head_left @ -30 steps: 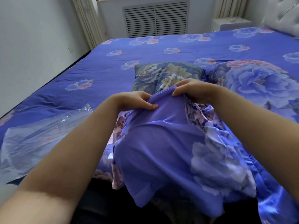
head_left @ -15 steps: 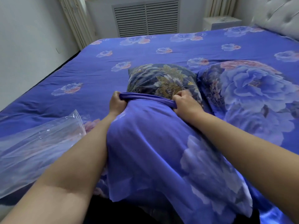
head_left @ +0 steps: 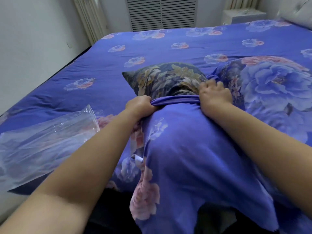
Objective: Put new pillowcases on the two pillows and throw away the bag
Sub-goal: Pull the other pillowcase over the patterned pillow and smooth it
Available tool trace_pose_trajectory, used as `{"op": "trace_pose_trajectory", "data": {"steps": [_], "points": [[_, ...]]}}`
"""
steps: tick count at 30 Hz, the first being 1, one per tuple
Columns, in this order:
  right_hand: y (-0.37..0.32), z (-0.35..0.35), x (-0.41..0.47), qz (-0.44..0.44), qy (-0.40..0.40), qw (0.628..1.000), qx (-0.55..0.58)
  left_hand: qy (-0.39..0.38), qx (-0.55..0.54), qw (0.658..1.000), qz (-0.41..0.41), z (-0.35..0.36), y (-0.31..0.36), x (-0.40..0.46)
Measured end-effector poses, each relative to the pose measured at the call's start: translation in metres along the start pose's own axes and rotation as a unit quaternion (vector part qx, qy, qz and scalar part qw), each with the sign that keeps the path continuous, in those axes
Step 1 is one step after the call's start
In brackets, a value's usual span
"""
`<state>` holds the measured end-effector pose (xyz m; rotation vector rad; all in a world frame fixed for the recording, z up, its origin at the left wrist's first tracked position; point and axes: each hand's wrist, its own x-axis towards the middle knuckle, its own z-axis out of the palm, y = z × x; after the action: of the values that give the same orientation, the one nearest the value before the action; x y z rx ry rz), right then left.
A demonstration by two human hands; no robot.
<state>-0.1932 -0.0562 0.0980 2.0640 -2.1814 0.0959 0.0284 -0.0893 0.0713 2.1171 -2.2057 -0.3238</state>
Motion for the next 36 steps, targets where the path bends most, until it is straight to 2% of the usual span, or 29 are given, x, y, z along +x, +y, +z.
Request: {"op": "trace_pose_trajectory", "data": {"steps": [2,4,6,8,10,13,15,17,18,19,20,22,25,26,27,29,31,33,35,36], "points": [[-0.025,-0.017,-0.036,-0.076,0.026,0.993,0.091,0.018,-0.022,1.0,-0.003,0.007,-0.003,-0.007],[-0.043,-0.029,-0.078,-0.166,-0.052,0.965,0.196,0.03,-0.074,0.997,-0.007,0.013,-0.01,-0.014],[-0.051,-0.028,-0.116,-0.228,-0.153,0.942,0.191,0.031,-0.13,0.991,-0.008,0.019,-0.021,-0.026],[-0.054,-0.012,-0.136,-0.245,-0.184,0.942,0.133,0.042,-0.194,0.98,-0.015,0.028,-0.033,-0.044],[-0.056,0.005,-0.144,-0.239,-0.164,0.951,0.108,0.109,-0.242,0.964,-0.003,0.038,-0.038,-0.073],[-0.062,0.025,-0.153,-0.23,-0.078,0.964,0.108,0.274,-0.281,0.919,0.044,0.059,-0.042,-0.116],[-0.063,0.037,-0.164,-0.207,0.005,0.966,0.155,0.31,-0.348,0.883,0.052,0.073,-0.041,-0.144],[-0.061,0.048,-0.177,-0.185,0.122,0.948,0.229,0.285,-0.39,0.875,0.016,0.091,-0.038,-0.168],[-0.059,0.052,-0.185,-0.177,0.178,0.933,0.258,0.261,-0.39,0.883,-0.023,0.102,-0.038,-0.178],[-0.059,0.054,-0.188,-0.167,0.213,0.923,0.274,0.221,-0.402,0.886,-0.072,0.113,-0.041,-0.182],[-0.059,0.056,-0.196,-0.162,0.228,0.918,0.281,0.165,-0.44,0.875,-0.118,0.121,-0.04,-0.191],[-0.06,0.052,-0.204,-0.17,0.223,0.914,0.293,0.059,-0.554,0.811,-0.181,0.128,-0.037,-0.204],[-0.065,0.042,-0.222,-0.203,0.123,0.934,0.267,-0.049,-0.685,0.699,-0.199,0.131,-0.035,-0.226],[-0.066,0.039,-0.227,-0.21,0.087,0.943,0.242,-0.053,-0.697,0.691,-0.185,0.133,-0.037,-0.231],[-0.067,0.038,-0.231,-0.217,0.061,0.95,0.217,-0.027,-0.689,0.702,-0.177,0.136,-0.041,-0.234],[-0.07,0.038,-0.239,-0.23,0.057,0.954,0.182,0.068,-0.668,0.722,-0.169,0.137,-0.053,-0.236],[-0.074,0.041,-0.245,-0.217,0.093,0.953,0.188,0.136,-0.664,0.713,-0.181,0.125,-0.065,-0.235],[-0.08,0.043,-0.25,-0.195,0.134,0.953,0.187,0.194,-0.641,0.72,-0.183,0.106,-0.078,-0.234],[-0.082,0.044,-0.253,-0.189,0.171,0.949,0.185,0.212,-0.596,0.759,-0.154,0.092,-0.085,-0.236],[-0.082,0.042,-0.253,-0.192,0.184,0.945,0.188,0.194,-0.577,0.783,-0.125,0.086,-0.083,-0.24]]}}
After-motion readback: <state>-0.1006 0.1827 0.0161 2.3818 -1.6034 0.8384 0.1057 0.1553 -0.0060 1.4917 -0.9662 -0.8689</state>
